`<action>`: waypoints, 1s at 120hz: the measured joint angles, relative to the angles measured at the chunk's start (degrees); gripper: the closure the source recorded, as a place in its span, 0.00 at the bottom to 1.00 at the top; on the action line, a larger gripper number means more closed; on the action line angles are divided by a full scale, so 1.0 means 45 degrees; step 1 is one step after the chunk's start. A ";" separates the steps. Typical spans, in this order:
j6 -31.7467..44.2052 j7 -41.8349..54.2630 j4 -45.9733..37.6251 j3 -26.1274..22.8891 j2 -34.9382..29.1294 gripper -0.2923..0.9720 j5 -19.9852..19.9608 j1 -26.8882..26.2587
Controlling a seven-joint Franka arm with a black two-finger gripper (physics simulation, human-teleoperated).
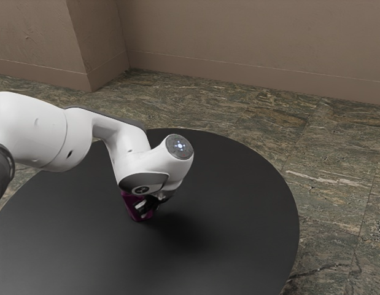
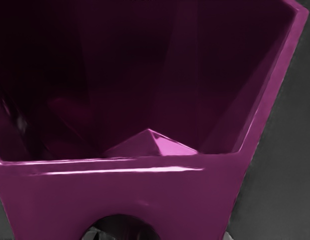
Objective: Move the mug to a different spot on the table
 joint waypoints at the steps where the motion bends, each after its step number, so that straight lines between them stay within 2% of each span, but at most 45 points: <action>1: 0.0008 -0.0007 0.0000 0.0000 0.0000 0.57 0.0001 0.0000; 22: 0.0117 -0.0137 -0.0048 0.0000 -0.0058 0.41 0.0014 -0.0027; 40: 0.0156 -0.0221 -0.0418 -0.0021 -0.0403 0.32 -0.0013 -0.0232; 56: 0.0151 -0.0283 -0.0879 -0.0110 -0.1325 0.28 -0.0086 -0.0589; 76: -0.0209 -0.0343 -0.0958 -0.1081 -0.3142 0.25 -0.0569 -0.0732; 83: -0.0692 -0.0343 -0.0170 -0.1486 -0.3579 0.25 -0.1518 -0.0641; 95: -0.3025 0.0893 0.3312 -0.1686 -0.3771 0.24 -0.3239 -0.0628; 108: -0.4879 0.3943 0.5290 -0.1171 -0.3800 0.24 -0.4996 -0.0352; 120: -0.6192 0.7004 0.5989 -0.0984 -0.3704 0.24 -0.6492 0.1137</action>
